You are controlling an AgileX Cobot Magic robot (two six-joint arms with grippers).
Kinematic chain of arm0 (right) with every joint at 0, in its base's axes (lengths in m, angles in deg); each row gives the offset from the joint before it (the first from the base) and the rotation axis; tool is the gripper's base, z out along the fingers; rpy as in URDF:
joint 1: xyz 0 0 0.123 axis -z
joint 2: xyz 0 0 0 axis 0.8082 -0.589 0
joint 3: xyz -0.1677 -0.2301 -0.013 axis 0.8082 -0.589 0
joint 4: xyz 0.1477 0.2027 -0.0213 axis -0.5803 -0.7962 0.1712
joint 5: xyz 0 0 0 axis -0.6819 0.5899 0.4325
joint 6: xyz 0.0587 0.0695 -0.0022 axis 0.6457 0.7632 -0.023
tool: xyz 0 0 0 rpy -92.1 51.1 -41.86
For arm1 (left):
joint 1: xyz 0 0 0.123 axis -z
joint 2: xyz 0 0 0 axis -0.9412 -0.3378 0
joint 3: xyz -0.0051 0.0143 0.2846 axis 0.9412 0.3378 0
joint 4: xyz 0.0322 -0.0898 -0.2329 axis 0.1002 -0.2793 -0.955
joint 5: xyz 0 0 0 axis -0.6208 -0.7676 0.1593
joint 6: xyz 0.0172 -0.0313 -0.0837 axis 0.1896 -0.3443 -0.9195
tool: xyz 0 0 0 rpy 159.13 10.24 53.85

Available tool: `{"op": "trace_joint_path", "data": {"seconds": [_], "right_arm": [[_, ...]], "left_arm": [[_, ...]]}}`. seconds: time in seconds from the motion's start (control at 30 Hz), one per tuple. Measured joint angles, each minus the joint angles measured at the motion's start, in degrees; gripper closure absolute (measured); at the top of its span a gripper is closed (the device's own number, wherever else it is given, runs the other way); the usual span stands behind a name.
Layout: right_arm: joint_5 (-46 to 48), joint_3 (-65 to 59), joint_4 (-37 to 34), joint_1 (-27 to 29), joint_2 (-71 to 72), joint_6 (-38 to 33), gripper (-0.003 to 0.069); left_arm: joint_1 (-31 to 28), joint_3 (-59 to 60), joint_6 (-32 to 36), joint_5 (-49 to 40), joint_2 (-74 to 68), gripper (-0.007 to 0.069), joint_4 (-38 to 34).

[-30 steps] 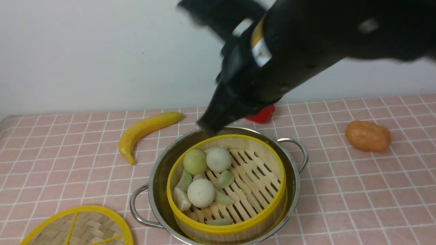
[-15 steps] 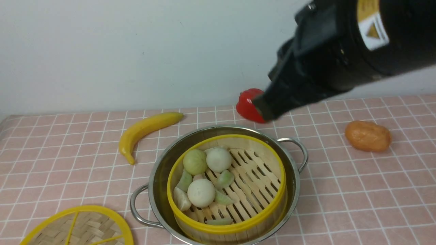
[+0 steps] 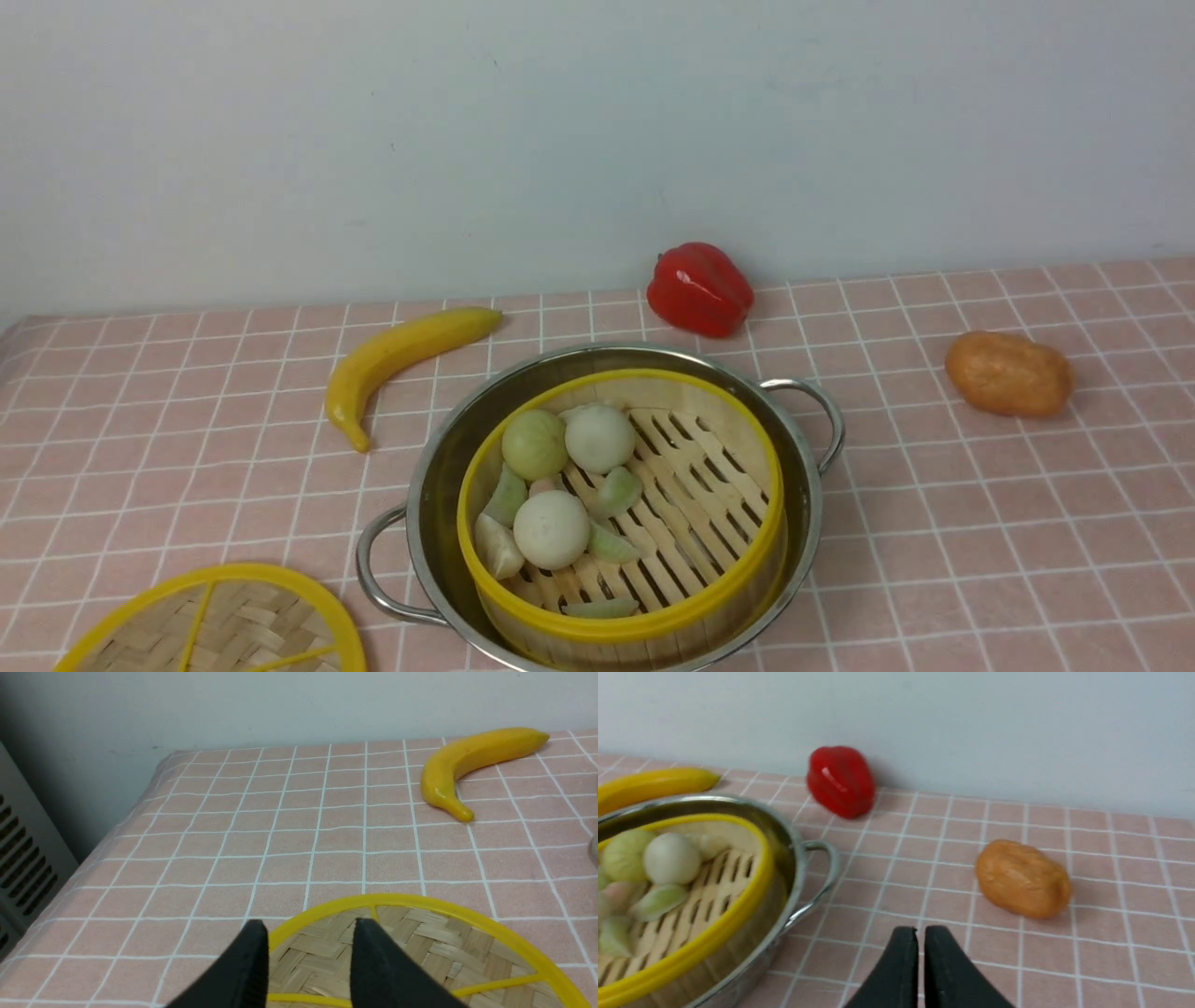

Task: Place the steamer in the pot on the pink tablecloth, and put the lid on the steamer.
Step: 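Grasp the bamboo steamer lid lying on the table by its centre knob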

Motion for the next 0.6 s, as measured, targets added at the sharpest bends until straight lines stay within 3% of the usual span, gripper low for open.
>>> {"op": "trace_joint_path", "data": {"seconds": [0.13,0.33,0.6], "right_arm": [[-2.9,-9.2,0.0,4.9,11.5,0.0,0.0593],[-1.8,-15.6,0.9,5.4,23.9,0.0,0.0573],[5.6,-17.2,0.8,5.4,29.4,0.0,0.0554]], "left_arm": [[0.0,0.0,0.0,0.0,0.0,0.0382,0.0],[0.0,0.0,0.0,0.0,0.0,0.0382,0.0],[0.0,0.0,0.0,0.0,0.0,0.0382,0.0]]}}
